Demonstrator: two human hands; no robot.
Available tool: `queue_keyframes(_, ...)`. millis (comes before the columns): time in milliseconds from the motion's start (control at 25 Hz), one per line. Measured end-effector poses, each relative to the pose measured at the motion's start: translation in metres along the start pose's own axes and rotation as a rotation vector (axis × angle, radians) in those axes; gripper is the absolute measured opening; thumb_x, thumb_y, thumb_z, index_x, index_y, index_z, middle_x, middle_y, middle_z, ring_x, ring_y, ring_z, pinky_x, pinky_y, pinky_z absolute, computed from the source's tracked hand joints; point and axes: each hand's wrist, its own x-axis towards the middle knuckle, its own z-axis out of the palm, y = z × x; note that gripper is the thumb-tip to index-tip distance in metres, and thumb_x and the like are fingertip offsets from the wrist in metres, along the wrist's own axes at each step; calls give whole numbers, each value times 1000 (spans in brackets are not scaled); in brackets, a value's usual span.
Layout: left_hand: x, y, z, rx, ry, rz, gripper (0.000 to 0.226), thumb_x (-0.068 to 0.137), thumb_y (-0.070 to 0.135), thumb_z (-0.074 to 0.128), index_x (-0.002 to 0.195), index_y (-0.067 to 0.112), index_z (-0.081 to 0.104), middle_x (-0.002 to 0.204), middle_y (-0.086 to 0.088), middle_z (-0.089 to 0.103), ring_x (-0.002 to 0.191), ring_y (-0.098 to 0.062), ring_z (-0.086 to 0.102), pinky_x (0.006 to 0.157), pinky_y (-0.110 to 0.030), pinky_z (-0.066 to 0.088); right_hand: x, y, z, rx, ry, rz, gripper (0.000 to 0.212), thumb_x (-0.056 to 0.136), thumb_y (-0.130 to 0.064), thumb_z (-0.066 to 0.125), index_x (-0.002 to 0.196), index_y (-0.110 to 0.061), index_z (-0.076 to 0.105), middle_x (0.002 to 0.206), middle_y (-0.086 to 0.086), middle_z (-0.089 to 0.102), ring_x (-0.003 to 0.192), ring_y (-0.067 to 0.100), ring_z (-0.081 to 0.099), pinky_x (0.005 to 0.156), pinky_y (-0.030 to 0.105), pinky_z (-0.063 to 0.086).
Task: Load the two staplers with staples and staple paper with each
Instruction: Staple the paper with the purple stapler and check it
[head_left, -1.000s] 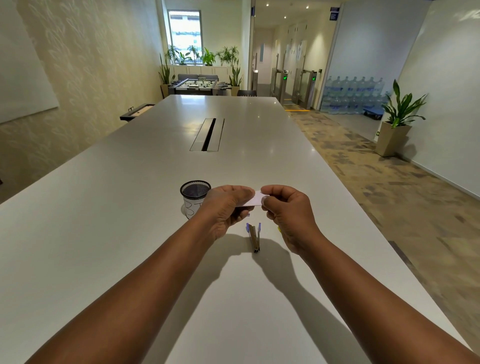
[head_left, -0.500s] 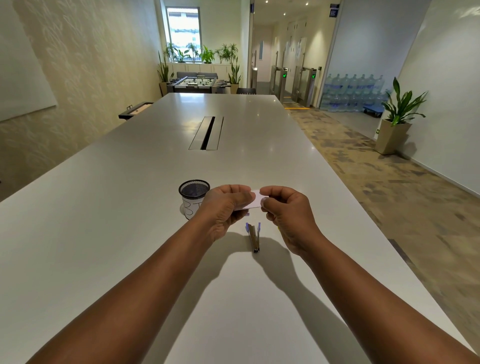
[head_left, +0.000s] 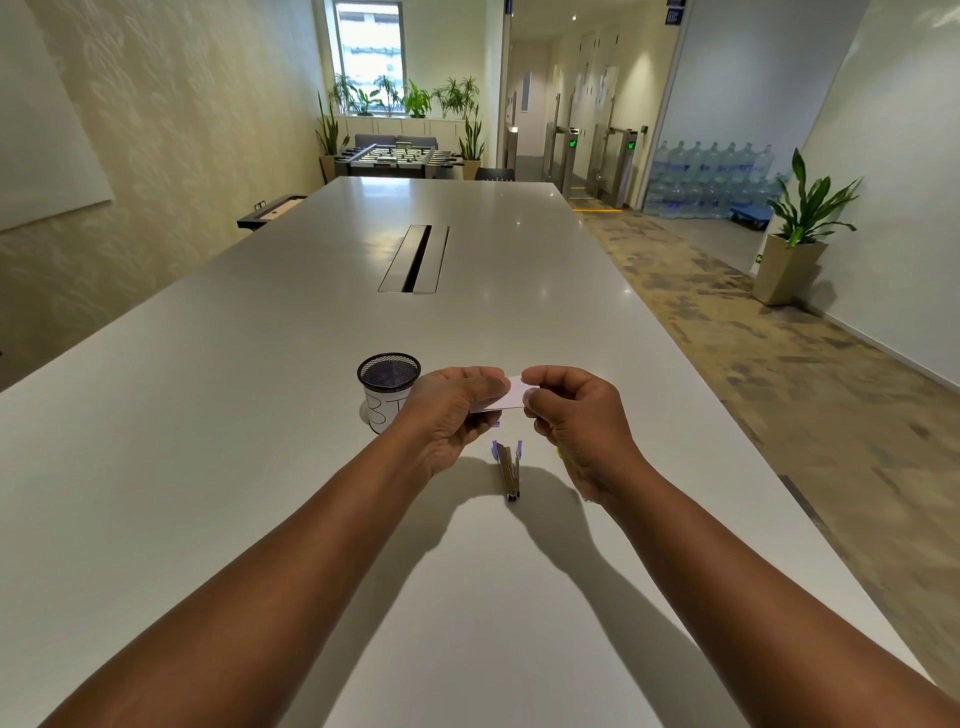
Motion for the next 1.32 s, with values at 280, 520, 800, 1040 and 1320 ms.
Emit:
queue_keyframes(280, 1, 0, -2, 25, -63, 16, 21, 80, -8, 76, 98, 4, 73, 86, -15, 73, 79, -26, 65, 66, -26, 62, 0, 0, -2, 1, 6, 8, 21, 85, 0, 68, 98, -14, 76, 77, 3, 74, 65, 11, 63, 61, 26, 49)
queue_keyframes(520, 3, -5, -6, -9, -52, 31, 15, 86, -5, 73, 95, 8, 72, 86, -10, 74, 75, -21, 70, 59, -23, 58, 0, 3, 0, -7, -3, 12, 20, 86, -1, 68, 99, -14, 76, 77, 1, 74, 64, 10, 63, 58, 24, 48)
queue_keyframes(800, 10, -11, -16, 99, 3, 144, 36, 84, -14, 70, 107, 12, 62, 109, -20, 71, 85, -26, 74, 62, -23, 58, 8, 12, 0, -28, 36, 19, 33, 87, 3, 68, 114, -16, 67, 73, 0, 71, 69, 15, 66, 65, 26, 54)
queue_keyframes(1040, 23, -35, -34, 210, 97, 190, 31, 83, -1, 80, 103, 10, 59, 84, -14, 73, 65, -17, 76, 60, -23, 57, 21, 25, -1, -154, 40, 40, 20, 83, 7, 70, 92, -10, 74, 69, 2, 72, 67, 21, 63, 67, 33, 55)
queue_keyframes(1320, 40, -71, -79, 802, 239, 331, 14, 90, 5, 62, 87, 16, 70, 73, 4, 71, 68, -9, 67, 64, -17, 54, 42, 35, 9, -489, 7, -78, 23, 86, -5, 67, 82, -26, 75, 79, -7, 74, 64, 8, 61, 57, 23, 50)
